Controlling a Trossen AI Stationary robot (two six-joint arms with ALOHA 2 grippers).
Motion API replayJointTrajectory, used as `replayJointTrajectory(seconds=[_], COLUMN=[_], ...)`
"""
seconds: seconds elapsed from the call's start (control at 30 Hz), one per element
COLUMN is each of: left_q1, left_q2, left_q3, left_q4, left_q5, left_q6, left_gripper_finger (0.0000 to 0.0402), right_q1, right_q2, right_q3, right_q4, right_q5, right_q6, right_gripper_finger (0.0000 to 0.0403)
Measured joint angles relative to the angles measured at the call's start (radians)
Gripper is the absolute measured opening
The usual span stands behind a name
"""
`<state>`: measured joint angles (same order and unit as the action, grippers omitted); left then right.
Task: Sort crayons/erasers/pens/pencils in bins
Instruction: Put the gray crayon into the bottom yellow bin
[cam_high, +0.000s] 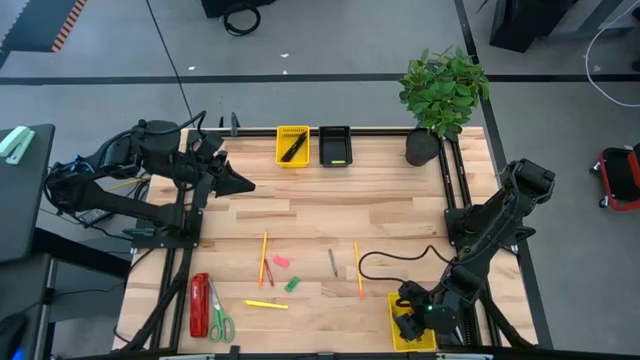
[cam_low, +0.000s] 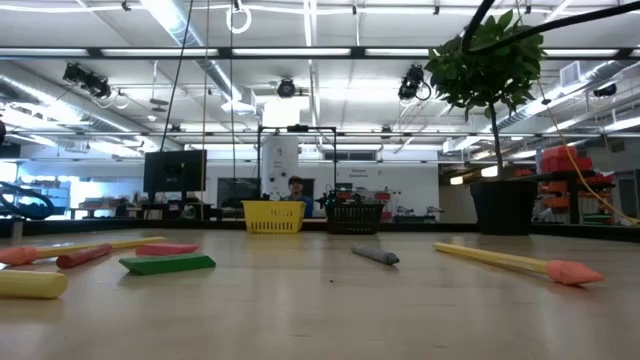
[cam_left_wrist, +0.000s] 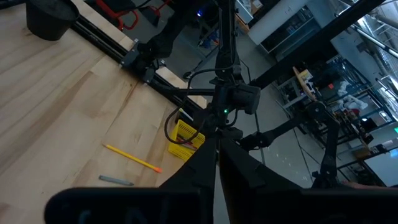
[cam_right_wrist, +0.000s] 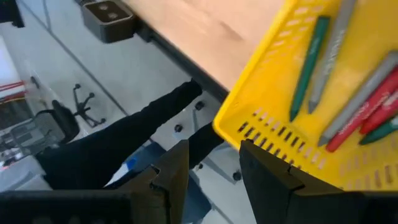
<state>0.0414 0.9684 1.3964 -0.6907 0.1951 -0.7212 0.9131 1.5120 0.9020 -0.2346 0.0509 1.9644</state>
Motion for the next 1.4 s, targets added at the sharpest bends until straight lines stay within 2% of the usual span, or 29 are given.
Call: replayJointTrajectory(seconds=[0.27,0.4,0.6,0.7,0.83,0.97,1.13,1.27,1.4], left_q1=[0.000,0.000,0.000,0.000,0.000,0.000,0.000,0.000,0.000], left_q2=[0.000,0.000,0.000,0.000,0.000,0.000,0.000,0.002,0.005], left_q3=[0.000,0.000,0.000,0.000,0.000,0.000,0.000,0.000,0.000], left_q4=[0.000,0.000,0.000,0.000,0.000,0.000,0.002,0.020,0.030], left_q5=[0.000,0.000,0.000,0.000,0.000,0.000,-0.017,-0.034,-0.034], left_q6=[0.000,0.000,0.000,0.000,0.000,0.000,0.001,0.000,0.000], left_gripper_finger=[0.0035,0.0030,0.0026,0.0030,0.0036,0.0033,0.0026,0.0027,0.0033], right_q1=[-0.014,-0.021,-0.084,-0.141,-0.247,-0.372,-0.485,-0.537,-0.545], right_q2=[0.000,0.000,0.001,0.001,0.001,0.001,0.001,0.038,0.150], right_q3=[0.000,0.000,0.000,0.009,0.076,0.174,0.230,0.228,0.250], right_q4=[0.007,0.012,0.181,0.245,0.186,0.010,-0.178,-0.168,-0.074], right_q5=[0.006,0.095,0.197,0.206,0.177,0.169,0.290,0.297,0.253], right_q6=[0.026,0.018,-0.288,-0.435,-0.700,-0.878,-0.871,-0.806,-0.777], right_gripper_finger=[0.0149,0.0149,0.0149,0.0149,0.0149,0.0149,0.0149,0.0149,0.0147])
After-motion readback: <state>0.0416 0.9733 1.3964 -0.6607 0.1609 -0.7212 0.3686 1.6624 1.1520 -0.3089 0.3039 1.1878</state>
